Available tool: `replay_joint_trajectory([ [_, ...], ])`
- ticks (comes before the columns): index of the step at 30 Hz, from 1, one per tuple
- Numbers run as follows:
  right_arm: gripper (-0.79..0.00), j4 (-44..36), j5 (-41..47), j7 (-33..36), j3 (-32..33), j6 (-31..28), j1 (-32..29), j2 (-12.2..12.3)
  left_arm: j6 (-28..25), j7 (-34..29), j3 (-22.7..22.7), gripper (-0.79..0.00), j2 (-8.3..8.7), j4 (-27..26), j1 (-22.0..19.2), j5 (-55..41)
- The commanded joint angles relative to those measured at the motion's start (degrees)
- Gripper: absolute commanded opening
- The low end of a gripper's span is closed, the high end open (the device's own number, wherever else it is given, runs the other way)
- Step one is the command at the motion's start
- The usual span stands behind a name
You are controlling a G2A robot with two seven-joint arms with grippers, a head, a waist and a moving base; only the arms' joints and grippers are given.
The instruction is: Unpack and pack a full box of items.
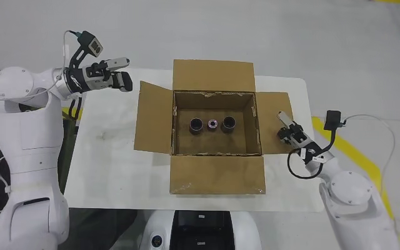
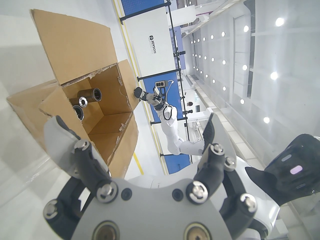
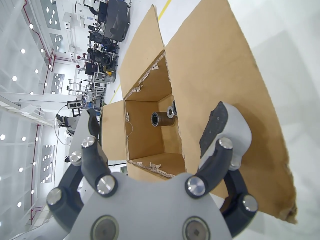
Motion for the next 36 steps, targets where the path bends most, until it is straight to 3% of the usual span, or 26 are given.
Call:
replay_joint_trajectory([
  [1, 0.0, 0.6, 0.0, -0.3, -0.2, 0.3, 0.7, -0.1, -0.3, 0.1, -0.4, 0.0, 0.27, 0.7, 0.1, -0.3],
  [18, 0.0, 10.0, -2.3, 1.3, -4.9, 6.5, 9.5, -0.6, -0.5, 0.1, -0.5, 0.0, 0.35, 0.8, 0.2, -0.4],
  [36, 0.0, 12.9, -3.9, 2.6, -12.1, 7.5, 14.4, -1.6, -0.5, 0.1, -0.5, 0.0, 0.35, 0.8, 0.2, -0.4],
])
